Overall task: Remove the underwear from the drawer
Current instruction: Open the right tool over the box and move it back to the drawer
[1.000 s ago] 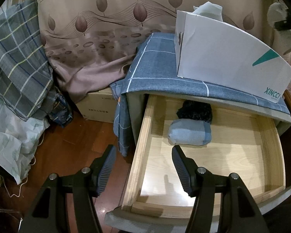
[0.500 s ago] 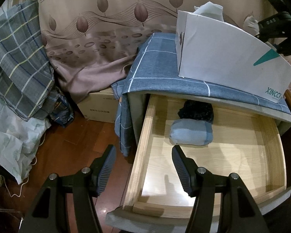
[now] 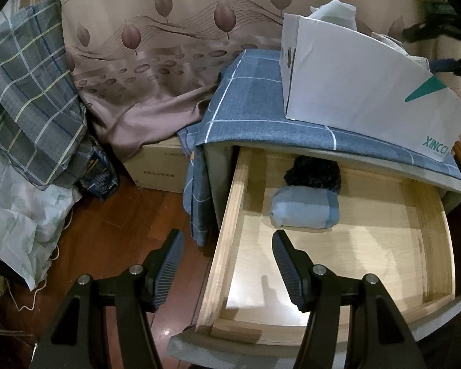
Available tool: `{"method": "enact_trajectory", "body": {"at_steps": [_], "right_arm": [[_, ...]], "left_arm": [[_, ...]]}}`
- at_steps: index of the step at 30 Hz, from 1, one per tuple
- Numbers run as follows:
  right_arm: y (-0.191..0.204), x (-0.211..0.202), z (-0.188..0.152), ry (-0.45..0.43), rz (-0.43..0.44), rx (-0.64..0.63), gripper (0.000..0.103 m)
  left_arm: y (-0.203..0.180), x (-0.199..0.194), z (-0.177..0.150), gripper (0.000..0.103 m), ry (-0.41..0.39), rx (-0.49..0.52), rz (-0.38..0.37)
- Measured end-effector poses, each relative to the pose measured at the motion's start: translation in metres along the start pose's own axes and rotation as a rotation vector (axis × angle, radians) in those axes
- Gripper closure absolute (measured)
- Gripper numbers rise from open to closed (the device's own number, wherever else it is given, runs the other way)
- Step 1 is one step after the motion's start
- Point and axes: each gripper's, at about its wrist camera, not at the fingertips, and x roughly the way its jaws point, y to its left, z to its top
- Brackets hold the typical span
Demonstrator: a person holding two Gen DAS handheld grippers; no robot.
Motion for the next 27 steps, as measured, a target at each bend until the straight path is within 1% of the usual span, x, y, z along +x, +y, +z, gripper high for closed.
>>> {"method": "enact_trajectory", "body": {"at_steps": [3,5,6,7,8,9,12,14,16,19,20,23,27], "right_arm": [[-0.001,-0.023,-0.011,-0.045,0.103,0.003,0.034],[-0.004,-0.038,-0.029,-0.068,0.214,0.009,0.034],[-0.004,-0.042,-0.036,-0.068,0.245,0.011,0.034],[-0.006,-0.044,-0.049,-0.061,0.294,0.014,0.034],[-0.006,-0.044,-0.058,-0.052,0.320,0.017,0.035],[-0.007,-0.041,-0.071,-0.030,0.342,0.015,0.039],[-0.005,-0.022,-0.104,0.048,0.355,-0.010,0.049],[-0.002,0.000,-0.125,0.118,0.350,-0.024,0.053],[0.002,0.026,-0.144,0.185,0.349,-0.030,0.055],[0.008,0.057,-0.161,0.244,0.338,-0.036,0.056],[0.012,0.070,-0.165,0.266,0.337,-0.042,0.057],[0.019,0.088,-0.167,0.288,0.333,-0.067,0.057],[0.024,0.106,-0.164,0.306,0.329,-0.114,0.057]], "left_arm": [[0.003,0.000,0.000,0.042,-0.002,-0.009,-0.001],[0.004,-0.001,-0.001,0.042,-0.005,-0.015,-0.001],[0.005,-0.001,-0.001,0.042,-0.005,-0.017,-0.002],[0.005,-0.001,-0.001,0.042,-0.004,-0.019,-0.003],[0.006,-0.002,-0.001,0.042,-0.005,-0.020,-0.002],[0.006,-0.002,-0.001,0.042,-0.007,-0.021,-0.001],[0.006,-0.002,-0.001,0.042,-0.007,-0.019,0.000],[0.006,-0.002,-0.001,0.042,-0.006,-0.020,0.002],[0.007,-0.003,-0.001,0.042,-0.006,-0.021,0.003],[0.010,-0.002,-0.001,0.042,-0.003,-0.026,0.000],[0.011,-0.002,-0.001,0.042,-0.001,-0.027,-0.001],[0.012,-0.002,-0.001,0.042,0.002,-0.028,-0.001],[0.013,-0.001,-0.001,0.042,0.004,-0.029,-0.001]]}}
